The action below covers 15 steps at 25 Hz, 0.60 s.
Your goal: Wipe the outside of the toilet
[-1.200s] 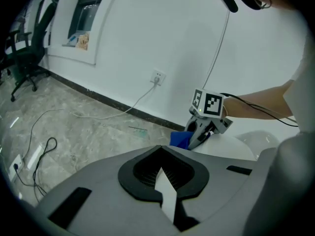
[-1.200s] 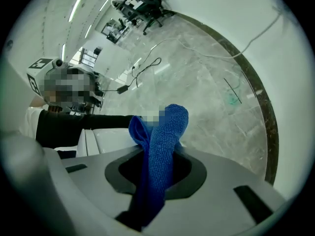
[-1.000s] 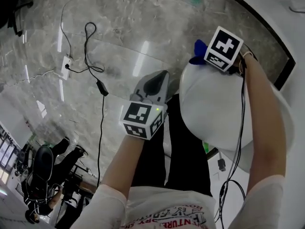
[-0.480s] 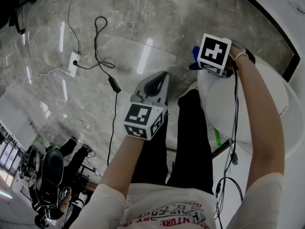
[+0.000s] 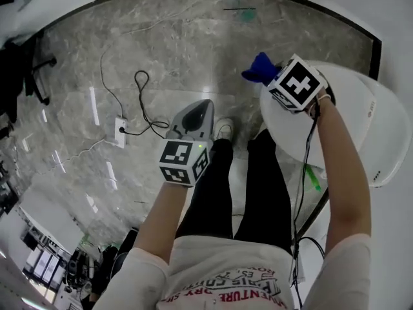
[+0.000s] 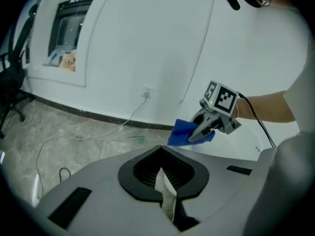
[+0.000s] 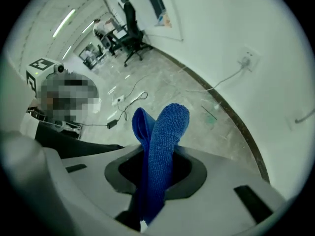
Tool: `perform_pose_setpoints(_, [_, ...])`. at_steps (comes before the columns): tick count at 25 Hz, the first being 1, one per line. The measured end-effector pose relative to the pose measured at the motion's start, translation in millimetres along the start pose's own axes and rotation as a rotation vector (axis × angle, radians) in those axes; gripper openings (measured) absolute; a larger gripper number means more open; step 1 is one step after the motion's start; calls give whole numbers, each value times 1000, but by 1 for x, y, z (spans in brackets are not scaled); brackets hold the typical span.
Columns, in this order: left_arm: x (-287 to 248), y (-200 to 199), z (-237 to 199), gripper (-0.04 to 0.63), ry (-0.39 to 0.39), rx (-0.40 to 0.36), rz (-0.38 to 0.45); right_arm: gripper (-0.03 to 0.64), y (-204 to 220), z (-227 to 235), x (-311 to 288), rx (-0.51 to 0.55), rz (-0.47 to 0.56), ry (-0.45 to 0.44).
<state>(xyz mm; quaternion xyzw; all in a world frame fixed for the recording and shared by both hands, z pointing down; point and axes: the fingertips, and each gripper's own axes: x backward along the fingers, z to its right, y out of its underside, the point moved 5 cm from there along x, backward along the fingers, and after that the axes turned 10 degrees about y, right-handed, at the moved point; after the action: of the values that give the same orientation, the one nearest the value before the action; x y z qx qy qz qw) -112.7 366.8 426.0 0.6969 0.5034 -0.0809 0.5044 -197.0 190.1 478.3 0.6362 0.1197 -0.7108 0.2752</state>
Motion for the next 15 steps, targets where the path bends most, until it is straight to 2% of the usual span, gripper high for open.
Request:
perform_pose_setpoints(3, [-15, -28, 44, 6, 82, -85, -18, 75, 35, 2, 44, -151, 94, 35])
perform_pose_setpoints(8, [-57, -59, 123, 6, 224, -215, -72, 75, 123, -1, 102, -488, 257, 133])
perform_pose_setpoints(15, [-121, -54, 269, 6, 386, -364, -152, 75, 279, 3, 171, -818, 415, 309])
